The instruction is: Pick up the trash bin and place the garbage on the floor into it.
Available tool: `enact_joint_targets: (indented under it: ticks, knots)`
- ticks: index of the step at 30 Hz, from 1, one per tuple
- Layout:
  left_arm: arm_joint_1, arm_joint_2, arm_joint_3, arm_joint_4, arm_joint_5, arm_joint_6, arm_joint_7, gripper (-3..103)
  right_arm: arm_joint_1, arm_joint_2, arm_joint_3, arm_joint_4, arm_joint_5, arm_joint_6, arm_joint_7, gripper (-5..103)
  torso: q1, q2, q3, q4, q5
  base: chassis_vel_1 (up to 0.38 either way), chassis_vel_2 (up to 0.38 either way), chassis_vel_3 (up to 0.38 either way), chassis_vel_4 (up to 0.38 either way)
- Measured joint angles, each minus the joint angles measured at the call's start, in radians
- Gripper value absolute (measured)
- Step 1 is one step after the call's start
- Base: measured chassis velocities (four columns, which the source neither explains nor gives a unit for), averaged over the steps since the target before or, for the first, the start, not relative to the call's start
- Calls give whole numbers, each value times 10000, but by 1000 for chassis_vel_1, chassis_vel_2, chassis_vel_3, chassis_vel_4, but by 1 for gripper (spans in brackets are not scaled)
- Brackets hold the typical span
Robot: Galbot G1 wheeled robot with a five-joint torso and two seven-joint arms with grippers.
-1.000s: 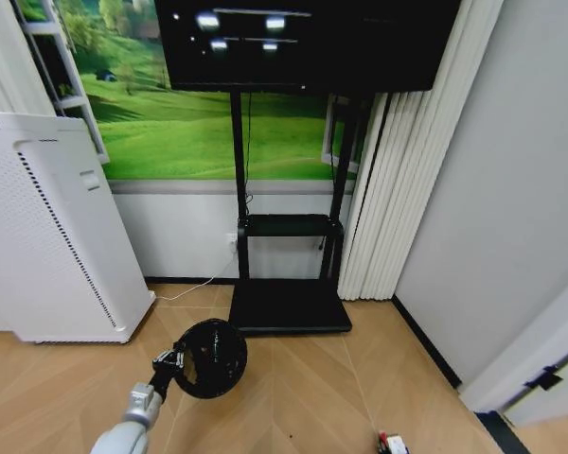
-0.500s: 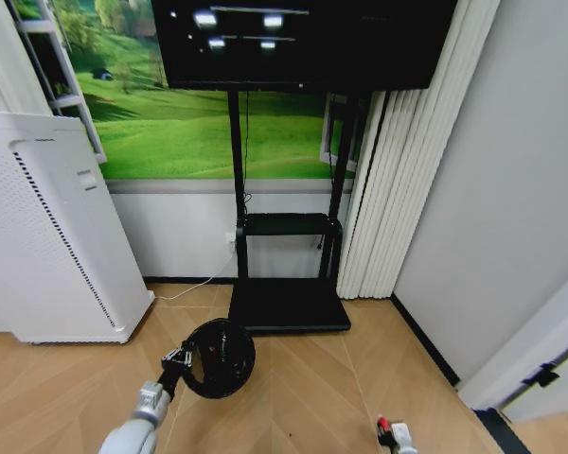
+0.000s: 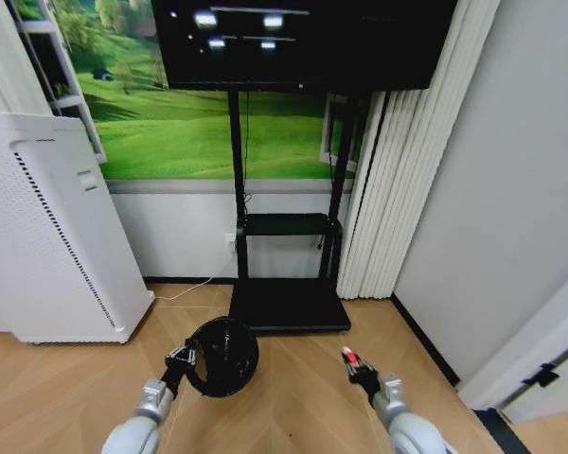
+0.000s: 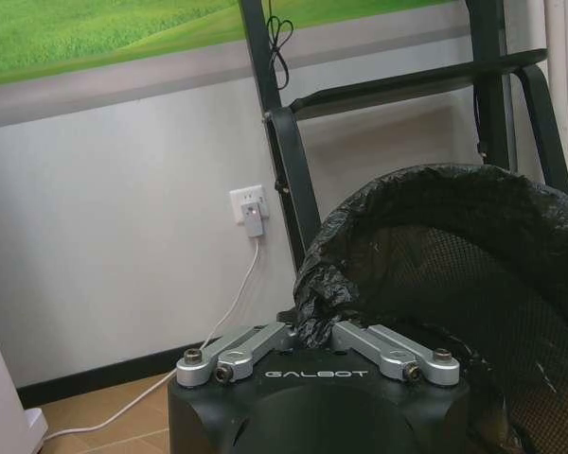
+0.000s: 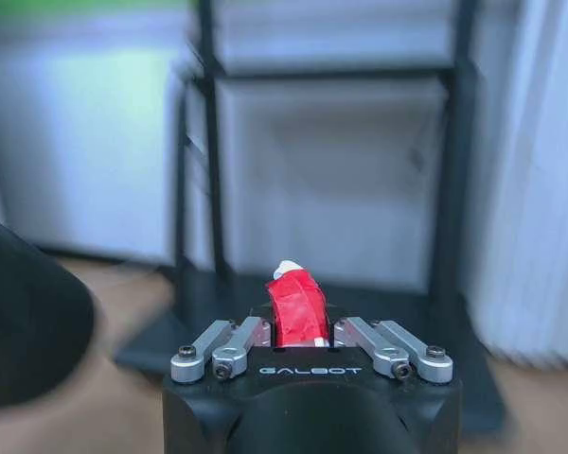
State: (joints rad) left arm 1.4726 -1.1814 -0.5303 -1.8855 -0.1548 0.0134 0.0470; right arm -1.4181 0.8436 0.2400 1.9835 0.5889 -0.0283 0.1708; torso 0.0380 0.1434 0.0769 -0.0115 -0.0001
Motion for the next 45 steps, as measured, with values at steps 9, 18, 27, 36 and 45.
enact_joint_targets:
  ticks: [9,18,27,36,45]
  knots:
    - [-91,-31,215,-36,51,102,-65,3,-85,-216,-89,1322,-100,2034,-2280,24,0,0,0,0,0,0,0,0,0]
    - [-250,-12,732,-30,48,224,-95,3,430,-29,-1060,1120,-658,2887,-3680,24,-1,0,0,3,2,0,0,0,0]
    - [-359,-48,1216,8,206,349,-124,3,1991,580,-2620,-450,-1156,3264,-3897,24,0,0,1,2,0,0,0,0,0]
    - [-475,-88,1247,158,266,366,-135,3,3618,1226,-4142,-1569,-1127,3262,-3730,24,0,0,1,0,-1,0,0,0,0]
    - [-738,-184,1347,402,216,424,-148,3,3891,1601,-4904,-1894,-1142,3290,-3730,24,0,-1,1,-1,-1,0,0,0,0]
